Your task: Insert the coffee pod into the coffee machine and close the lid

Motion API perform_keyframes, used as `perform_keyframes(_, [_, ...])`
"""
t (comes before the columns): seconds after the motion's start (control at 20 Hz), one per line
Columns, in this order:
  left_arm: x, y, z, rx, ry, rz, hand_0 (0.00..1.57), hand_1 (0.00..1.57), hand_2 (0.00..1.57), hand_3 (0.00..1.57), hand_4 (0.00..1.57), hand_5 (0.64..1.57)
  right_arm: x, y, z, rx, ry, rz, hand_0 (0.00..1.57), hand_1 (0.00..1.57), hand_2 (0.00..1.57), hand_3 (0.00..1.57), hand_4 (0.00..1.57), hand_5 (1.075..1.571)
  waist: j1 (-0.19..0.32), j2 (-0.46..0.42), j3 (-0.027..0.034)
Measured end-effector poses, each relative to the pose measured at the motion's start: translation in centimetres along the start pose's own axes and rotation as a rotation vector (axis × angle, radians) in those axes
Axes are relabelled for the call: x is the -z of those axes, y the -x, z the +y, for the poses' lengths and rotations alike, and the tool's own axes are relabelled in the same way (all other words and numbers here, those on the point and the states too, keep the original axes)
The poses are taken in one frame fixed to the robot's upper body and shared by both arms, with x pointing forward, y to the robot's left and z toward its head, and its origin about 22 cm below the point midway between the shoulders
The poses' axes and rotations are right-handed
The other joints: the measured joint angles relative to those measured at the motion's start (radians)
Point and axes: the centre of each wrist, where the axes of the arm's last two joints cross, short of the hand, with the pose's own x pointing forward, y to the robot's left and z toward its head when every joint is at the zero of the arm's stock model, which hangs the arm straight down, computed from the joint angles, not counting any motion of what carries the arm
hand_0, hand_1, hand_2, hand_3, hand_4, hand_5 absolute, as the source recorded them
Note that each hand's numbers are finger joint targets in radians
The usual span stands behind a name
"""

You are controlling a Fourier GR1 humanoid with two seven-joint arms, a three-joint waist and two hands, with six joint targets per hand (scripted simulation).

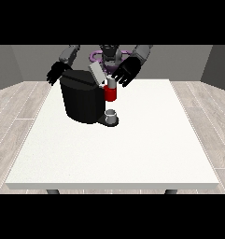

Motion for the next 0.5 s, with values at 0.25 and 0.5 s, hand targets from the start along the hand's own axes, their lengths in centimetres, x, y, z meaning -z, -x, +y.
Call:
perform_keyframes(0.25, [0.1, 0.0, -0.8, 0.002, 0.011, 0.0, 1.19, 1.19, 1.26, 1.2, 0.49, 1.571, 0.3, -0.7, -0.3, 0.01, -0.002, -0.005, 0.0, 0.0, 0.0, 0.0, 0.5, 1.571, -0.004, 0.003, 0.0])
perform_keyframes(0.5, [0.1, 0.1, 0.3, 0.004, -0.007, -0.004, 1.19, 1.19, 1.27, 1.2, 0.51, 1.571, 0.2, -1.1, -0.2, 0.012, -0.007, -0.024, 0.0, 0.0, 0.0, 0.0, 0.51, 1.571, -0.016, 0.02, 0.0])
